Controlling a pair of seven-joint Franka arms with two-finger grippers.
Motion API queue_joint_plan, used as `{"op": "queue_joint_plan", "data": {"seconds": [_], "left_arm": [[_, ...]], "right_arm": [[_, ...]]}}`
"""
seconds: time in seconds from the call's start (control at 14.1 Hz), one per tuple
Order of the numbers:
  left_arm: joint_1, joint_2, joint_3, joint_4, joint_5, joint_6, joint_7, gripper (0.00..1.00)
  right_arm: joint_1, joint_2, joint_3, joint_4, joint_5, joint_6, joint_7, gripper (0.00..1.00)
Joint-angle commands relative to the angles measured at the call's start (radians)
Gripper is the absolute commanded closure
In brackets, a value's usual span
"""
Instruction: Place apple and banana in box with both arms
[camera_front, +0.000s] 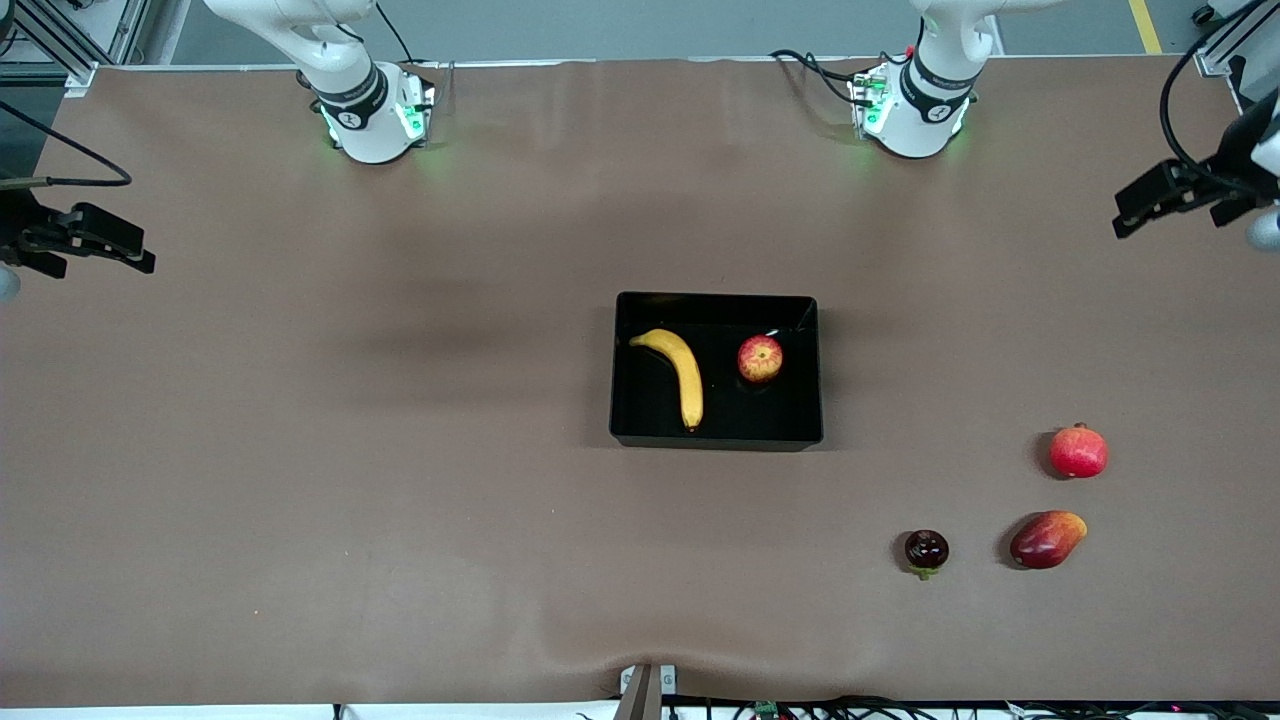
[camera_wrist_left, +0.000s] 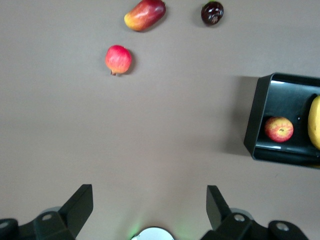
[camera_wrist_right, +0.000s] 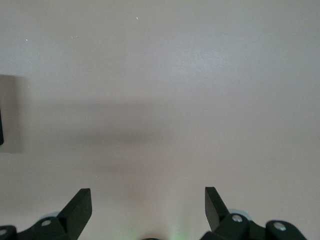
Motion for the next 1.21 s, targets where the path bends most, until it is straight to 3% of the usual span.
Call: {"op": "queue_joint_plan", "data": {"seconds": [0.0,0.43,1.14], "left_arm": [[-0.012,-0.103,0.022,-0.109,-0.035,0.01,0.012,0.0],[-0.032,-0.112,0.016,-0.106,-0.065,0.014,-0.009,0.0],[-0.024,-0.042,0.021,-0.02,-0.049,0.014,0.007,0.0]], "right_arm": [[-0.002,-0.025,-0.001,-0.008,0.012,-0.009,0.021,0.0],[-0.006,-0.032,-0.002,-0.008,0.012,-0.012,0.056,0.0],[-0.006,-0.063,-0.002,-0.017,0.013,-0.035,0.059,0.0]]}}
